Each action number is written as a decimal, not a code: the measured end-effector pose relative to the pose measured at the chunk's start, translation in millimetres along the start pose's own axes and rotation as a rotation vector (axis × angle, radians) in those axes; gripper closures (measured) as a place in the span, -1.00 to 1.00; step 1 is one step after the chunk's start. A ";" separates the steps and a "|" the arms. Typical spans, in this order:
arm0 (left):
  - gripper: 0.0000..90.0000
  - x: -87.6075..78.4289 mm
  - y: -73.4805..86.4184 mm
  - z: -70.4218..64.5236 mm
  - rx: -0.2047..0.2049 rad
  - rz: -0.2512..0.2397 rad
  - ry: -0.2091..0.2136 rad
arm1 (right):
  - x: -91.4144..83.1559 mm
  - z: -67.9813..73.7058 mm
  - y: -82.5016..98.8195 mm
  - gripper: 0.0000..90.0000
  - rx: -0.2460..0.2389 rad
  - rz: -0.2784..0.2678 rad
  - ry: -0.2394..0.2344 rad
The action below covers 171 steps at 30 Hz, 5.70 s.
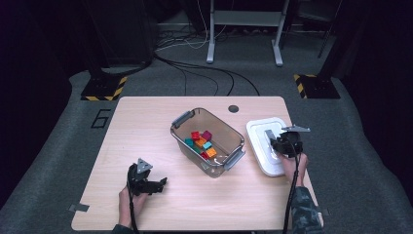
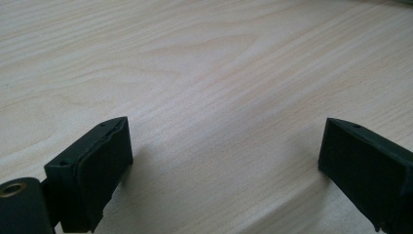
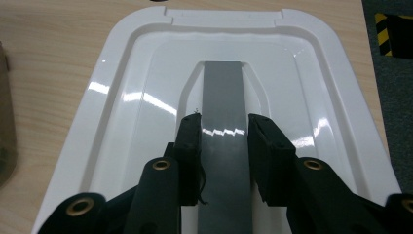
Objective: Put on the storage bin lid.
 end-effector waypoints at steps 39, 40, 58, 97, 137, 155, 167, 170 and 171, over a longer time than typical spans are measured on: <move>-0.89 0.2 -0.1 0.1 0.000 -0.002 -0.001 | -71.5 9.0 -59.9 0.48 -0.081 -0.086 -0.006; -0.89 0.1 0.0 0.1 0.000 -0.002 0.000 | -73.4 10.0 -61.7 0.48 -0.083 -0.091 -0.009; -0.89 0.2 0.0 0.1 0.002 -0.003 -0.001 | -91.2 48.4 -92.1 0.48 -0.160 -0.127 -0.077; -0.89 -0.5 -0.1 0.4 0.007 0.006 0.001 | -79.0 132.6 -118.6 0.48 -0.276 -0.106 -0.208; -0.89 0.1 0.1 -0.1 0.000 -0.001 0.002 | -30.3 208.1 -110.0 0.48 -0.381 0.009 -0.353; -0.89 -0.4 -0.1 0.3 0.004 0.005 0.001 | -9.6 222.3 -101.4 0.48 -0.413 0.069 -0.350; -0.89 -0.3 -0.1 0.2 0.003 0.004 0.000 | -3.7 218.4 -96.7 0.48 -0.395 0.059 -0.354; -0.89 0.1 0.0 0.0 0.001 -0.002 0.000 | -3.6 218.0 -96.4 0.48 -0.393 0.058 -0.356; -0.89 0.1 0.0 0.0 0.000 -0.002 0.000 | -3.6 217.8 -96.4 0.48 -0.391 0.059 -0.356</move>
Point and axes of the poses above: each handheld gripper's, and its own axes: x roughly forward along the jaws, y roughly out of its underside, z roughly to its left, the point moved 1 cm from there along x, roughly forward along the jaws, and after that the axes turned 1 degree about z, right-handed, at the moved point
